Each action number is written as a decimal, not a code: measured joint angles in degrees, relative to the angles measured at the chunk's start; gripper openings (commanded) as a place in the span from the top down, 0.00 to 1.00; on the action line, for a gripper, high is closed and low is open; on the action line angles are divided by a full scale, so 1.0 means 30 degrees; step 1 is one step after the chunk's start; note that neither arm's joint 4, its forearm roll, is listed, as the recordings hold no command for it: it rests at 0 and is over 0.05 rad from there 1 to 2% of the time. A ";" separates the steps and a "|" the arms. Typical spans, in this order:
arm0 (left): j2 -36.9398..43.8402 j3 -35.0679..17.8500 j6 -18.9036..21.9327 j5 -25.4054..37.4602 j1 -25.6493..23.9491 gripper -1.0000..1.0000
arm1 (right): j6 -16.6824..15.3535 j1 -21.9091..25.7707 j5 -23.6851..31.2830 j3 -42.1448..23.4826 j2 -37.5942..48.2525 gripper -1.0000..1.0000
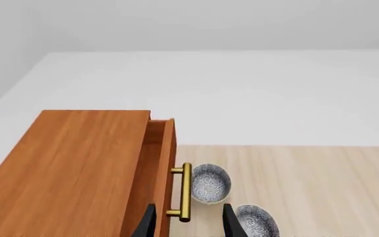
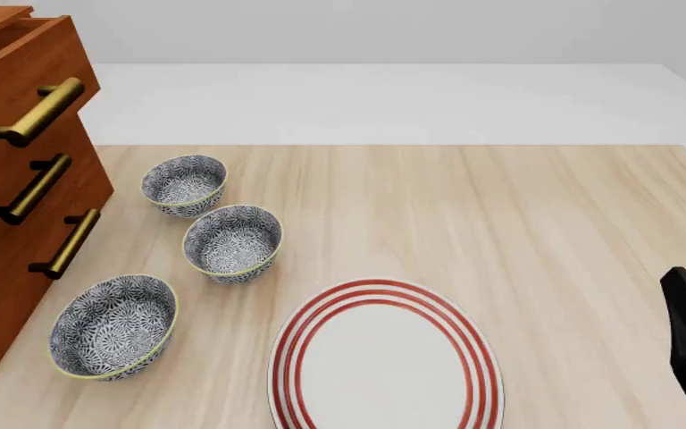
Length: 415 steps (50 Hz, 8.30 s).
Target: Open the top drawer of the cabinet.
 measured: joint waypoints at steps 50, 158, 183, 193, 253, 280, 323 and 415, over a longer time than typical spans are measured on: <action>0.0677 0.2525 -0.0270 -0.2065 0.0483 0.00 | 0.0000 0.0000 0.0001 0.0000 0.0000 0.00; 0.2472 0.4647 0.0351 -0.5092 0.2027 0.00 | -0.0001 0.0001 0.0001 0.0000 0.0000 0.00; 0.2886 0.5124 0.0166 -0.5560 0.2178 0.00 | 0.0001 0.0002 0.0001 0.0000 0.0000 0.00; 0.3100 0.5225 0.0082 -0.5763 0.2165 0.00 | 0.0001 0.0001 0.0001 0.0000 0.0000 0.00; 0.4369 0.5721 -0.0299 -0.6797 0.2603 0.00 | 0.0002 0.0001 0.0000 0.0000 0.0000 0.00; 0.4990 0.5981 -0.0482 -0.7294 0.2477 0.00 | 0.0001 0.0000 0.0000 0.0000 0.0000 0.00; 0.5846 0.6241 -0.0762 -0.7962 0.2668 0.00 | 0.0001 0.0001 0.0001 0.0000 0.0000 0.00; 0.6079 0.6563 -0.1610 -0.8668 0.1374 0.00 | 0.0001 0.0001 0.0001 0.0000 0.0000 0.00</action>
